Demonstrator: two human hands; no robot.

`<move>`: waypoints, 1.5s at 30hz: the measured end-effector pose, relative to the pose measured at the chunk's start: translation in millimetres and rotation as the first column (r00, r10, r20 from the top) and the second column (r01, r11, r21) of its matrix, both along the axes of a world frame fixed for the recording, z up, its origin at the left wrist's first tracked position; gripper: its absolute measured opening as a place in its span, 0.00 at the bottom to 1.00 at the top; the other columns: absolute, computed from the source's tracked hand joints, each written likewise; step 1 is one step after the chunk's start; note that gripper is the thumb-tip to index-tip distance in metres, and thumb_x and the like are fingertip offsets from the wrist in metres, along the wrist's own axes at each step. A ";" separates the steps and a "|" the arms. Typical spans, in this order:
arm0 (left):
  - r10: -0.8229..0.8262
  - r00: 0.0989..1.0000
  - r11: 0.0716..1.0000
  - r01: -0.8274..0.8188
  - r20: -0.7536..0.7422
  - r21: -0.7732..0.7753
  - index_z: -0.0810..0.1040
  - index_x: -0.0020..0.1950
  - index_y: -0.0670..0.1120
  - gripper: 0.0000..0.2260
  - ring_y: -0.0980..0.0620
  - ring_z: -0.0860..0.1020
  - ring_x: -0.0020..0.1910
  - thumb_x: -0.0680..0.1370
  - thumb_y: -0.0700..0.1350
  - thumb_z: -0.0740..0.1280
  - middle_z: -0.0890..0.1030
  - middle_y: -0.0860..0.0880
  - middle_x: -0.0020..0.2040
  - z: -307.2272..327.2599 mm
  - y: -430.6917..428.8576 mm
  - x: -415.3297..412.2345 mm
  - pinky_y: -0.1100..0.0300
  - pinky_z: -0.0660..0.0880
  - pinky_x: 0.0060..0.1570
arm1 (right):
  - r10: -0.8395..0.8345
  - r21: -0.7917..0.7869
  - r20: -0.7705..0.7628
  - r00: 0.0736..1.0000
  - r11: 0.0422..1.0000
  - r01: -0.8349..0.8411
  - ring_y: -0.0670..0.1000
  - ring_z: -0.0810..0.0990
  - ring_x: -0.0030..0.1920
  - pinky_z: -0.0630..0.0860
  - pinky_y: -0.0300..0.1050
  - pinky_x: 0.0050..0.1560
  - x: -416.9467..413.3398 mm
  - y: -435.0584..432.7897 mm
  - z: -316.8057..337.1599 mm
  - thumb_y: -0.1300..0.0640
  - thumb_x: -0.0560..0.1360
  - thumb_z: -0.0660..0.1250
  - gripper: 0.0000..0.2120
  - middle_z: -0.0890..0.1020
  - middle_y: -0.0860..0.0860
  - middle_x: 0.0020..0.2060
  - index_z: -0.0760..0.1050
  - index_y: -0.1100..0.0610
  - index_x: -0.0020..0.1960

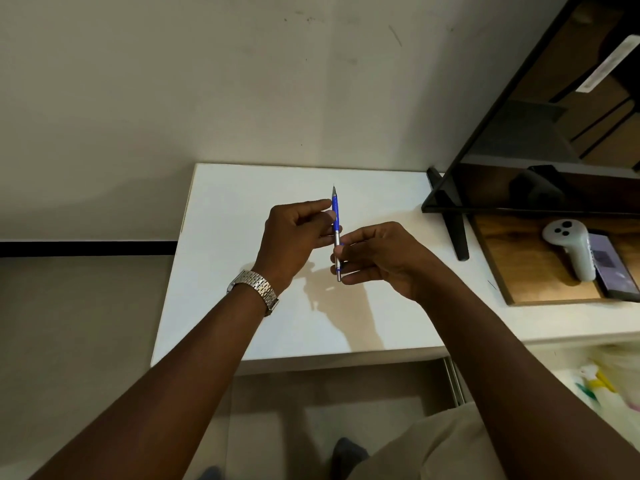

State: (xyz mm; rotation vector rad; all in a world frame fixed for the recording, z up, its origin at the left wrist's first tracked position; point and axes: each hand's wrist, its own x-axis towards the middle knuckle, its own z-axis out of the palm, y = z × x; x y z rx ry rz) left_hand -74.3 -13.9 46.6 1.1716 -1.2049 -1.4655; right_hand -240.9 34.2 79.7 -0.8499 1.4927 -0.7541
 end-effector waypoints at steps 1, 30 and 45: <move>0.003 1.000 1.000 -0.003 0.002 0.005 0.84 0.62 0.39 0.12 0.44 0.89 0.45 0.78 0.36 0.71 0.88 0.40 0.48 -0.9 0.5 -0.4 0.51 0.86 0.49 | 0.002 0.001 0.000 1.000 1.000 -0.002 0.65 0.89 0.44 0.89 0.52 0.44 -0.4 0.0 -0.6 0.69 0.77 0.73 0.08 0.87 0.69 0.50 0.83 0.70 0.55; -0.109 0.792 0.974 0.207 0.600 -0.097 0.87 0.57 0.39 0.10 0.44 0.85 0.54 0.77 0.39 0.74 0.88 0.38 0.53 -48.5 25.1 -10.6 0.57 0.77 0.54 | 0.118 0.137 -0.281 0.953 0.987 -0.082 0.59 0.88 0.39 0.87 0.46 0.40 -10.5 -9.9 -63.2 0.69 0.72 0.78 0.10 0.88 0.68 0.47 0.85 0.72 0.51; -0.083 0.753 0.966 0.223 0.653 -0.134 0.86 0.59 0.39 0.10 0.45 0.84 0.57 0.78 0.39 0.72 0.87 0.39 0.57 -55.0 22.9 -11.8 0.70 0.68 0.49 | 0.103 0.118 -0.334 0.937 0.991 -0.068 0.55 0.88 0.35 0.86 0.44 0.36 -9.2 -11.2 -64.4 0.68 0.68 0.81 0.12 0.88 0.67 0.44 0.85 0.72 0.49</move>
